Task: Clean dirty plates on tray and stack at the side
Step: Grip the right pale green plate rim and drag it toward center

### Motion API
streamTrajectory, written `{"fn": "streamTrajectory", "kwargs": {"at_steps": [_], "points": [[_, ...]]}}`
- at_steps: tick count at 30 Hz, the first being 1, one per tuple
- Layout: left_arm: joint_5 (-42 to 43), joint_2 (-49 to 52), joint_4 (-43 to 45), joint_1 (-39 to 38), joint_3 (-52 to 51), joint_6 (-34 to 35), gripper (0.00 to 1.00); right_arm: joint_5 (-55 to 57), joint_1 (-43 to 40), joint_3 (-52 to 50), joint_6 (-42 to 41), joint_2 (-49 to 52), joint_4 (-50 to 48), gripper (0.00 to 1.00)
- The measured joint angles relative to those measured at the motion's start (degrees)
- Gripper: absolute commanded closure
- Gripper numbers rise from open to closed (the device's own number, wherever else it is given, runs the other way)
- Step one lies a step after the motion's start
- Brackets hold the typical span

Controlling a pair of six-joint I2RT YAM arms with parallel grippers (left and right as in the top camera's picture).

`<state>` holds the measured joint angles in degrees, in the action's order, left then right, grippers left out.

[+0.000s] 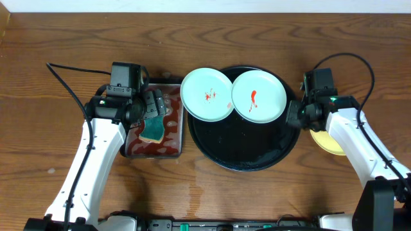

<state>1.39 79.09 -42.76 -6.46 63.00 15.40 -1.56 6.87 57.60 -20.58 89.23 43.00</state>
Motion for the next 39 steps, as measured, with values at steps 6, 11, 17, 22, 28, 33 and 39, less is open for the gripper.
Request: {"fn": "streamTrajectory", "kwargs": {"at_steps": [6,11,17,22,28,33,39], "points": [[-0.04,0.00,-0.35,0.00,0.00,0.00,0.09,-1.97,0.00,-0.07,0.15,0.07,-5.88,0.57],[-0.02,0.00,-0.81,0.00,0.00,0.00,0.10,-2.58,0.00,-0.07,-0.35,0.07,-13.40,0.54],[-0.02,0.00,-0.79,0.00,0.00,0.00,0.09,-2.80,0.00,-0.07,-3.87,2.71,-13.77,0.59],[-0.02,0.00,-0.81,0.00,0.00,0.02,0.10,-4.17,0.00,-0.07,-6.27,8.46,-16.50,0.65],[-0.02,0.00,-0.81,0.00,0.00,0.00,0.10,-7.61,0.00,-0.07,-8.57,13.44,-20.04,0.76],[-0.02,0.00,-0.81,0.00,0.00,0.00,0.10,-8.07,-0.02,-0.02,-10.12,14.97,-19.26,0.98],[-0.02,0.00,-0.81,0.00,0.00,0.00,0.10,-9.25,-0.22,0.48,-10.67,14.84,-15.80,0.99]]}}
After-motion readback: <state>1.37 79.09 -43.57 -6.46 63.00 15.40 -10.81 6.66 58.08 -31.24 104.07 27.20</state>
